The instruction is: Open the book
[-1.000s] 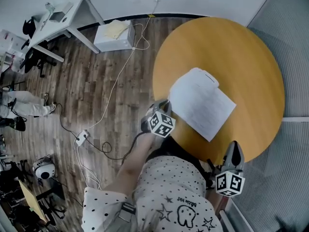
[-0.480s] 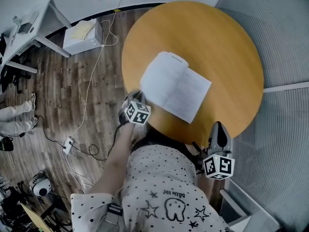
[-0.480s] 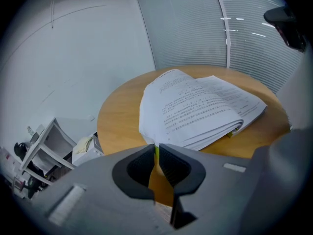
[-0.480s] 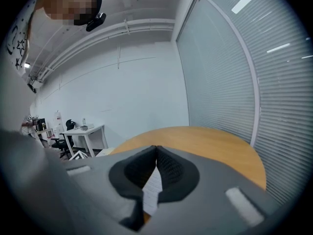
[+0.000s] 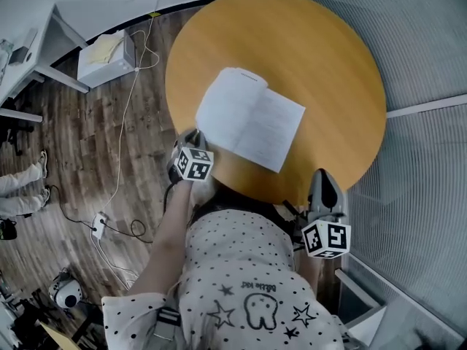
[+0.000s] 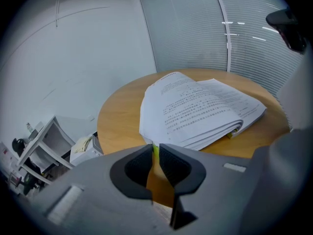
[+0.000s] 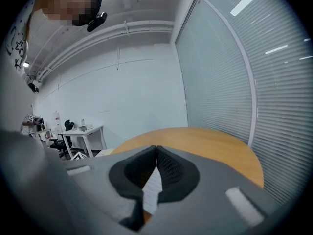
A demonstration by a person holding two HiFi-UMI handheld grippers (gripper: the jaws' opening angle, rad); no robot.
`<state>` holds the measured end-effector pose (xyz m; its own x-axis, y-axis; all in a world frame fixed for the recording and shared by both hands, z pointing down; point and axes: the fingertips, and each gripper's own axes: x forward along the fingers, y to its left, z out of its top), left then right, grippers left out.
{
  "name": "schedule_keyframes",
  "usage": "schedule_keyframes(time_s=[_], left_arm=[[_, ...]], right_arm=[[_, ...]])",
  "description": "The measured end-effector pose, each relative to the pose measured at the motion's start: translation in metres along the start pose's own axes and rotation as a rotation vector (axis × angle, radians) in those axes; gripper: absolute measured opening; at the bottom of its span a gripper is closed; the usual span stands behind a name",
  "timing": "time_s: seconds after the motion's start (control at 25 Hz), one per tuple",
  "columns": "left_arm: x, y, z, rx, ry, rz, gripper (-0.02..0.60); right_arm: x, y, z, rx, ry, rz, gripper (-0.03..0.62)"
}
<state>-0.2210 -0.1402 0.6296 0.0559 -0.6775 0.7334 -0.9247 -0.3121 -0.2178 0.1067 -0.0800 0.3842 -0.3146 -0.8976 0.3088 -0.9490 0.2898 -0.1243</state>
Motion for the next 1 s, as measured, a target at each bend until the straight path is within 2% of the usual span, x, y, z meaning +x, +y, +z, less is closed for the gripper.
schedule_keyframes(time_s=[0.16, 0.36, 0.56, 0.8, 1.0], left_arm=[[0.001, -0.001, 0.000, -0.033, 0.011, 0.007, 0.050], [-0.002, 0.007, 0.000, -0.048, 0.021, 0.027, 0.135], [-0.012, 0.018, 0.000, -0.133, 0.013, 0.050, 0.175], [-0.023, 0.025, 0.007, -0.199, -0.016, 0.050, 0.175], [-0.032, 0.021, 0.029, -0.202, -0.081, 0.045, 0.104]], right_arm=[[-0.003, -0.004, -0.005, 0.004, -0.001, -0.001, 0.005], [0.002, -0.002, -0.004, 0.002, 0.000, 0.006, 0.005], [0.002, -0.005, -0.003, 0.005, 0.006, 0.011, 0.005], [0.005, -0.009, 0.003, -0.002, 0.008, 0.007, 0.005], [0.008, -0.015, 0.001, 0.001, 0.009, 0.008, 0.005]])
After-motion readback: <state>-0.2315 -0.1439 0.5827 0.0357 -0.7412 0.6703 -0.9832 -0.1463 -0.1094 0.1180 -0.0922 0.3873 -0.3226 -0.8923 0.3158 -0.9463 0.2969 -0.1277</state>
